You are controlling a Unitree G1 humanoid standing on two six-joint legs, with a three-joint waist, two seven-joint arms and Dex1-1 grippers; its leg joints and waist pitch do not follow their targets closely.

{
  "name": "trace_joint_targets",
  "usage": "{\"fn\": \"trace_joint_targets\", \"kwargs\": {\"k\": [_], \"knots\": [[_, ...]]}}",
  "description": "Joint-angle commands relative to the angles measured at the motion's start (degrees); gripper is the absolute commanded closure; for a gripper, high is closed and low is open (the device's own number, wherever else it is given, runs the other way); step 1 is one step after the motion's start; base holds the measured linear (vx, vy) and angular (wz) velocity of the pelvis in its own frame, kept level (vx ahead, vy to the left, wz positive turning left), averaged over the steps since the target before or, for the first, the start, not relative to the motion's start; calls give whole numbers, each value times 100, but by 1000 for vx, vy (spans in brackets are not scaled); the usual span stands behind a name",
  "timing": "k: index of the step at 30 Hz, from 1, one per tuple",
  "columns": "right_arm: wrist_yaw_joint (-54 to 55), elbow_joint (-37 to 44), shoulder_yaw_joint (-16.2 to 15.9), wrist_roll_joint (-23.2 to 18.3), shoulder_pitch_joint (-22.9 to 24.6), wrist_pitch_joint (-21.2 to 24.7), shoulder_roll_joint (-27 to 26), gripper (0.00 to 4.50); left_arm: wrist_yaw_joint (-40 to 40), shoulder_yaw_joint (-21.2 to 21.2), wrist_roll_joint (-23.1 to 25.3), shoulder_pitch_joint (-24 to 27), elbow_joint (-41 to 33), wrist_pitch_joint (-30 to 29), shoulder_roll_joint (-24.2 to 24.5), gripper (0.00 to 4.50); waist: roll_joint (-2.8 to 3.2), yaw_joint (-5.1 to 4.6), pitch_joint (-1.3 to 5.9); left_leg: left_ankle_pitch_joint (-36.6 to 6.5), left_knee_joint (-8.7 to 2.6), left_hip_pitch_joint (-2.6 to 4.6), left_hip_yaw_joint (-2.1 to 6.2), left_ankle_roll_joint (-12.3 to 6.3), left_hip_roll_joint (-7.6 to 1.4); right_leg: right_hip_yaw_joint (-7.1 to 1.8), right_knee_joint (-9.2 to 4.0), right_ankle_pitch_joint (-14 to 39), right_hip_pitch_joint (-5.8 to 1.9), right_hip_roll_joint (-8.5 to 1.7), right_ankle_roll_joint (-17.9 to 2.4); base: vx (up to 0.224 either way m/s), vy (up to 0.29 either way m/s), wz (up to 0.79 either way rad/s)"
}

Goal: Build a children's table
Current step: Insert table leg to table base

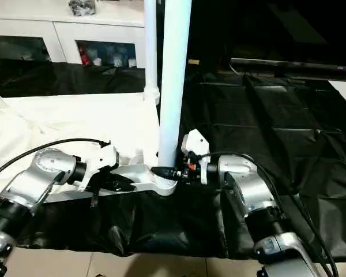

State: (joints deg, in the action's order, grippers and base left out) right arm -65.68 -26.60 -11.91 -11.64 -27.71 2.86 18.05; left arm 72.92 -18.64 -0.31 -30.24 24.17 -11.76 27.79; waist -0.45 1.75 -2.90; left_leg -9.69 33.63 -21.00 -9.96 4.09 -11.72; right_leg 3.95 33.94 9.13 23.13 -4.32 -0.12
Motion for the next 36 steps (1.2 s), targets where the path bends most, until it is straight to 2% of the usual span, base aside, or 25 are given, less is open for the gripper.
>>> {"fn": "trace_joint_targets", "kwargs": {"k": [1,4,8,12,13,15,16,19,20,21,23,28,33,34,35,36], "knots": [[54,-400,-378,422,272,166,20,261,65,96,-252,-104,-449,-43,-89,450,18,22,255,-2341,-484,88,71,-13,-152,-244,-494,2688,-165,-356,-1022,0,0,0],[699,-632,-168,515,232,3,-192,261,-333,209,-184,-170,-436,-245,-205,450,16,13,240,-2427,-483,94,74,13,-143,-239,-520,2859,-145,-363,-988,0,0,0],[1470,-1006,64,587,69,-70,-393,261,-663,308,-151,-259,-447,-470,-323,450,16,-35,213,-2672,-482,87,123,94,-111,-186,-596,3591,-125,-376,-696,0,0,0],[2850,-1698,331,794,-260,-242,-678,261,-1364,462,-47,-427,-588,-1068,-622,450,33,-121,212,-2865,-491,99,171,188,-105,-115,-639,3749,-116,-372,-597,0,0,0],[3128,-1840,396,795,-329,-231,-767,261,-1573,501,-14,-463,-637,-1254,-717,450,43,-143,227,-2883,-488,109,171,190,-110,-108,-638,3624,-120,-375,-635,0,0,0],[3587,-2077,480,811,-448,-209,-917,261,-1945,549,38,-515,-719,-1552,-900,450,37,-169,222,-2860,-512,67,175,165,-118,-108,-626,3368,-147,-364,-713,0,0,0],[3940,-2276,551,806,-550,-179,-1041,261,-2234,555,113,-537,-766,-1740,-1060,450,63,-161,245,-2889,-502,89,161,172,-117,-121,-625,3249,-130,-364,-766,0,0,0],[4579,-2686,670,788,-775,-134,-1294,261,-2807,549,247,-585,-797,-2045,-1427,450,37,-147,265,-2770,-469,116,119,118,-99,-154,-615,3032,-103,-360,-884,0,0,0],[4687,-2785,694,768,-832,-128,-1364,261,-2953,533,285,-600,-757,-2053,-1532,450,14,-144,274,-2705,-467,103,109,100,-94,-149,-611,2982,-119,-347,-883,0,0,0],[4744,-2863,716,743,-877,-121,-1419,261,-3039,517,303,-612,-719,-2053,-1605,450,35,-122,279,-2640,-462,110,104,86,-97,-158,-605,2886,-111,-355,-908,0,0,0],[4786,-2938,734,723,-919,-122,-1465,262,-3093,491,324,-615,-694,-2058,-1653,450,26,-116,292,-2517,-475,68,96,50,-96,-167,-578,2663,-150,-345,-931,0,0,0],[4946,-3234,742,780,-1096,-243,-1624,262,-3293,396,396,-635,-649,-2126,-1720,450,31,-112,317,-2328,-468,55,69,20,-103,-187,-519,2223,-165,-340,-1084,0,0,0],[4906,-3304,761,791,-1157,-419,-1684,262,-3325,402,428,-668,-559,-1997,-1662,450,30,-112,310,-2280,-472,50,65,4,-98,-181,-534,2356,-179,-341,-1034,0,0,0],[4883,-3299,770,776,-1157,-420,-1686,206,-3324,402,427,-668,-556,-1993,-1659,450,27,-114,312,-2285,-474,49,66,0,-97,-178,-534,2366,-183,-337,-1022,0,0,0],[4834,-3299,797,744,-1163,-429,-1693,206,-3320,398,427,-669,-545,-1968,-1652,450,30,-110,310,-2288,-475,58,64,0,-101,-180,-538,2369,-175,-337,-1017,0,0,0],[4829,-3312,837,722,-1187,-470,-1693,186,-3291,383,417,-667,-526,-1905,-1632,450,34,-116,315,-2307,-468,60,68,0,-101,-179,-537,2389,-173,-341,-1035,0,0,0]]}}
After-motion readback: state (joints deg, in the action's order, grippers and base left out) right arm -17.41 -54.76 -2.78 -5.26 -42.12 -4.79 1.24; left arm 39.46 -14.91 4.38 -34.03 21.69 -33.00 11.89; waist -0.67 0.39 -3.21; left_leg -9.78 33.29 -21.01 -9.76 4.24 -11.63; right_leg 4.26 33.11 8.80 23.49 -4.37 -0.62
